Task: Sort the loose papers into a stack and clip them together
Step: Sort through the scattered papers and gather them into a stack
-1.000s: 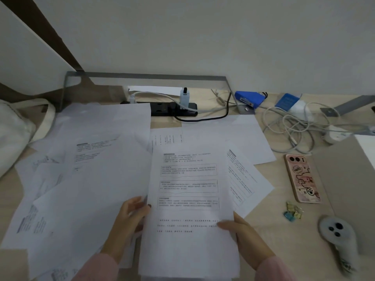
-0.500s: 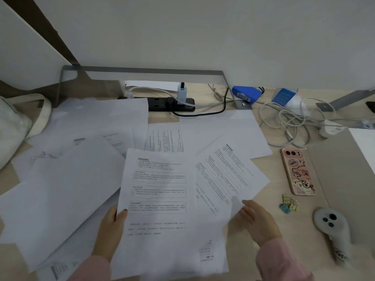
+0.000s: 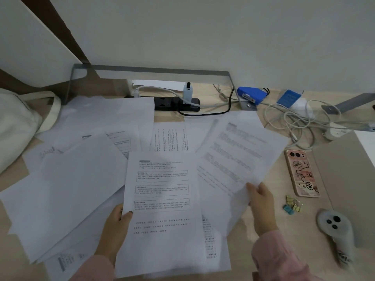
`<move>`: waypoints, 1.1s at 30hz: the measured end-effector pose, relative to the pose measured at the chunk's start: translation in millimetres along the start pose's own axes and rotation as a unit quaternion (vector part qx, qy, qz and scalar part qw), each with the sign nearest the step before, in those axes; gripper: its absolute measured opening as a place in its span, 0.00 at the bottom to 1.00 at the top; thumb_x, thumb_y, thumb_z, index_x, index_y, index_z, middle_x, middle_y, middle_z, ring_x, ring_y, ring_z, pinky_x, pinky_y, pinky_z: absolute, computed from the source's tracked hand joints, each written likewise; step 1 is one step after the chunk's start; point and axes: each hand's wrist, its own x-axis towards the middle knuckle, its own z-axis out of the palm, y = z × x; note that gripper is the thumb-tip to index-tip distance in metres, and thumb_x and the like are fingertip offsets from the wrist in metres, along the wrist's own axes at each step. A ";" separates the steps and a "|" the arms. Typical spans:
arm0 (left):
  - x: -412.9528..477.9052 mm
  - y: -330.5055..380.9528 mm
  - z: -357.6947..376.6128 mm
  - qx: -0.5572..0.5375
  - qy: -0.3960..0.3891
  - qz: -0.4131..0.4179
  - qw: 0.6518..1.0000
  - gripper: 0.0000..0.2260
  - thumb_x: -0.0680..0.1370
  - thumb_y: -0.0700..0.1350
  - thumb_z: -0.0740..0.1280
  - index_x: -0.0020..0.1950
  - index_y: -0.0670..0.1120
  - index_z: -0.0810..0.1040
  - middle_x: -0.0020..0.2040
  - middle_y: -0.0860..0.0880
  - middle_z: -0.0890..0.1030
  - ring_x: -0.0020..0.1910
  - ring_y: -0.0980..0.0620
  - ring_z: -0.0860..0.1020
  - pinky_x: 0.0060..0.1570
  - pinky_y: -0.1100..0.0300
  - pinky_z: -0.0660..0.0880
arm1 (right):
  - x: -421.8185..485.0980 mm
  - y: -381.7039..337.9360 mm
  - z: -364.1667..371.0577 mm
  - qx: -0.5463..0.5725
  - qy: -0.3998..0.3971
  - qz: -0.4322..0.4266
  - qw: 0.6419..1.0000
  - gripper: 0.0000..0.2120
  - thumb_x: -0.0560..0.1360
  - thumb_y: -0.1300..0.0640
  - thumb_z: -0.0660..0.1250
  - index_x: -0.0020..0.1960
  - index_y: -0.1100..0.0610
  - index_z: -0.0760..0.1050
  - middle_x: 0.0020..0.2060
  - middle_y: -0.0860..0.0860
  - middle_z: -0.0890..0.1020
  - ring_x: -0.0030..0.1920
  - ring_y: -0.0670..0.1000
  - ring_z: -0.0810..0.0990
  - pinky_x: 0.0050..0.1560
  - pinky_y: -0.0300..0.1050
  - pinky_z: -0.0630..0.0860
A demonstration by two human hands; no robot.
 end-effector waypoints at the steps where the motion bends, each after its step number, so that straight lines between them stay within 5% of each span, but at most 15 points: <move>1: -0.1 -0.3 -0.5 0.001 0.001 -0.001 1.000 0.05 0.79 0.39 0.59 0.52 0.46 0.73 0.43 0.50 0.78 0.40 0.53 0.76 0.34 0.59 0.69 | -0.9 -11.0 -5.5 0.034 0.011 -0.021 0.999 0.09 0.78 0.62 0.58 0.49 0.54 0.76 0.46 0.52 0.80 0.46 0.54 0.78 0.40 0.43 0.73; 6: -4.2 2.6 -0.9 -0.017 -0.012 -0.010 1.000 0.05 0.79 0.38 0.59 0.51 0.46 0.74 0.44 0.47 0.80 0.40 0.50 0.78 0.34 0.58 0.71 | -1.2 -64.5 -35.3 0.178 -0.048 -0.078 0.980 0.10 0.78 0.57 0.59 0.54 0.51 0.78 0.49 0.45 0.83 0.49 0.47 0.81 0.47 0.40 0.80; 9: -5.6 7.7 0.2 -0.032 -0.025 -0.017 0.999 0.06 0.79 0.38 0.59 0.52 0.45 0.74 0.47 0.45 0.80 0.41 0.49 0.78 0.35 0.58 0.72 | 9.6 -78.0 -45.0 0.266 -0.120 -0.047 0.955 0.08 0.77 0.56 0.61 0.52 0.54 0.78 0.49 0.50 0.82 0.49 0.49 0.79 0.45 0.38 0.79; 11: -8.1 13.2 1.6 -0.044 -0.034 -0.012 0.998 0.07 0.79 0.38 0.59 0.55 0.45 0.73 0.46 0.47 0.79 0.41 0.50 0.77 0.34 0.59 0.71 | 17.2 -73.5 -40.4 0.260 -0.148 -0.003 0.954 0.14 0.76 0.56 0.61 0.59 0.60 0.76 0.55 0.56 0.81 0.54 0.52 0.80 0.55 0.42 0.78; 13: -10.0 18.2 4.1 -0.051 -0.042 -0.017 0.998 0.07 0.79 0.38 0.59 0.56 0.45 0.72 0.44 0.49 0.78 0.40 0.50 0.77 0.33 0.59 0.70 | 18.6 -62.0 -29.5 0.215 -0.178 0.042 0.959 0.17 0.76 0.58 0.60 0.64 0.63 0.73 0.60 0.58 0.80 0.54 0.51 0.81 0.57 0.46 0.77; 16: -8.1 19.0 6.6 -0.061 -0.040 -0.040 0.997 0.08 0.80 0.40 0.59 0.58 0.43 0.72 0.46 0.46 0.79 0.39 0.50 0.76 0.33 0.59 0.69 | 10.8 -37.4 -6.9 0.090 -0.238 0.076 0.964 0.14 0.77 0.59 0.60 0.60 0.58 0.76 0.54 0.53 0.83 0.50 0.50 0.83 0.45 0.43 0.81; 18: -5.4 17.6 8.6 -0.063 -0.037 -0.062 0.995 0.13 0.81 0.48 0.57 0.60 0.43 0.73 0.52 0.44 0.79 0.44 0.48 0.77 0.41 0.57 0.72 | 3.7 -21.7 10.2 -0.014 -0.253 0.084 0.964 0.12 0.77 0.58 0.61 0.58 0.55 0.77 0.51 0.51 0.84 0.47 0.50 0.84 0.42 0.42 0.80; 22: 0.7 17.5 12.6 -0.144 -0.036 -0.111 0.983 0.18 0.79 0.59 0.52 0.53 0.50 0.75 0.48 0.46 0.79 0.46 0.47 0.77 0.47 0.56 0.73 | 3.1 4.4 45.6 -0.155 -0.236 0.076 0.956 0.11 0.76 0.61 0.61 0.53 0.65 0.78 0.50 0.61 0.83 0.49 0.59 0.82 0.51 0.54 0.78; 25: 2.5 11.4 14.3 -0.091 -0.034 -0.082 0.992 0.08 0.78 0.52 0.61 0.46 0.51 0.76 0.52 0.44 0.80 0.45 0.49 0.78 0.50 0.53 0.74 | 9.4 13.0 60.8 -0.214 -0.252 0.054 0.942 0.12 0.75 0.58 0.63 0.52 0.67 0.76 0.50 0.63 0.82 0.50 0.60 0.82 0.53 0.54 0.77; 29: -0.3 4.4 20.2 -0.036 -0.019 -0.046 0.998 0.09 0.77 0.40 0.62 0.57 0.43 0.75 0.53 0.43 0.79 0.46 0.48 0.77 0.41 0.57 0.71 | 32.1 5.6 56.7 -0.279 -0.250 -0.026 0.927 0.16 0.75 0.55 0.65 0.60 0.59 0.72 0.49 0.55 0.79 0.49 0.56 0.79 0.49 0.48 0.75; 31: -1.2 5.1 22.9 -0.022 -0.007 -0.038 0.999 0.11 0.78 0.39 0.61 0.59 0.41 0.74 0.53 0.43 0.79 0.48 0.46 0.77 0.40 0.57 0.71 | 53.2 -2.6 48.2 -0.407 -0.185 -0.157 0.881 0.20 0.74 0.57 0.65 0.65 0.57 0.68 0.54 0.54 0.75 0.53 0.54 0.76 0.50 0.46 0.73; 33: 0.8 3.6 24.0 -0.025 -0.003 -0.033 0.999 0.10 0.78 0.39 0.61 0.59 0.42 0.74 0.52 0.44 0.79 0.48 0.46 0.77 0.39 0.59 0.71 | 74.7 -10.1 41.6 -0.535 -0.154 -0.263 0.788 0.27 0.74 0.58 0.65 0.70 0.58 0.63 0.65 0.58 0.69 0.63 0.58 0.71 0.60 0.48 0.69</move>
